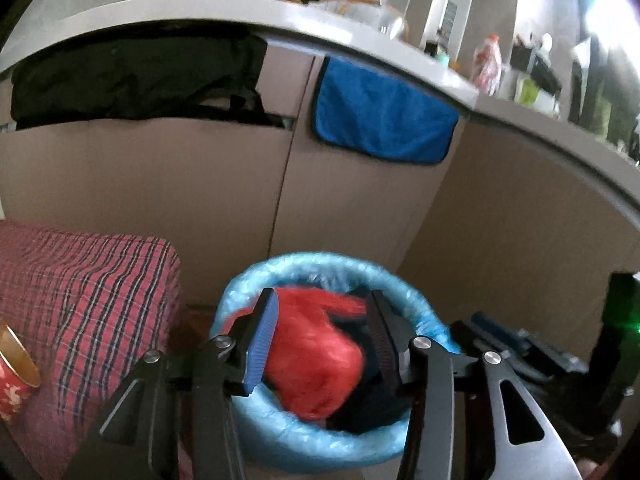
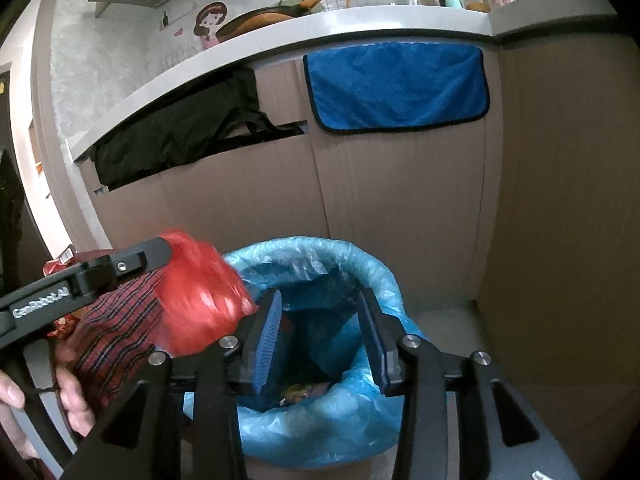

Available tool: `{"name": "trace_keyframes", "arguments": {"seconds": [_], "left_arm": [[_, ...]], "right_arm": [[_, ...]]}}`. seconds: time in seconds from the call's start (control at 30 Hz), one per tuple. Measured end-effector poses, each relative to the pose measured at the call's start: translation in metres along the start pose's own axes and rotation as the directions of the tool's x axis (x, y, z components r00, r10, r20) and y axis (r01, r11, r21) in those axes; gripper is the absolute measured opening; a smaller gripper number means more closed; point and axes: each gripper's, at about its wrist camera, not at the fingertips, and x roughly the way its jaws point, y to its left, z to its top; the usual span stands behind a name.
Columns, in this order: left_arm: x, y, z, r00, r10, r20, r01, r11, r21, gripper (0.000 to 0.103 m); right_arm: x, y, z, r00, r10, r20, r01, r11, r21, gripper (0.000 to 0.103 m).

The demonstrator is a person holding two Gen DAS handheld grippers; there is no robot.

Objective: Collect trash
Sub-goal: 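Open both tools over the bin, dropping the red bag and sponge, then move both tools back over the table toward the remaining trash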

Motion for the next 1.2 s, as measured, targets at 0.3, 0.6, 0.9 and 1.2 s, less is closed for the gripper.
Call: {"name": "trace_keyframes", "arguments": {"seconds": [0.3, 0.6, 0.9, 1.2], "left_arm": [[-0.042, 0.006, -0.003, 0.999, 0.046, 0.012, -0.046, 0.999, 0.021, 0.047], [-0.149, 0.079, -0.009, 0.98, 0.188, 0.067, -0.187, 0.982, -0.022, 0.047], [-0.229, 0.21, -0.003, 0.916, 0.379, 0.135, -0.353, 0.918, -0.18, 0.047], [-0.235, 0.373, 0.019, 0.853, 0.518, 0.064, -0.474, 0.82, -0.319, 0.047]], "right_arm": [[-0.023, 0.015, 0.009, 1.0, 0.007, 0.018, -0.006, 1.0, -0.03, 0.037], [-0.053, 0.082, 0.02, 0.985, 0.168, 0.031, -0.163, 0.979, -0.124, 0.037], [-0.039, 0.194, 0.019, 0.96, 0.273, -0.058, -0.278, 0.917, -0.287, 0.038], [-0.002, 0.265, 0.032, 0.944, 0.307, -0.121, -0.33, 0.894, -0.305, 0.038]]}}
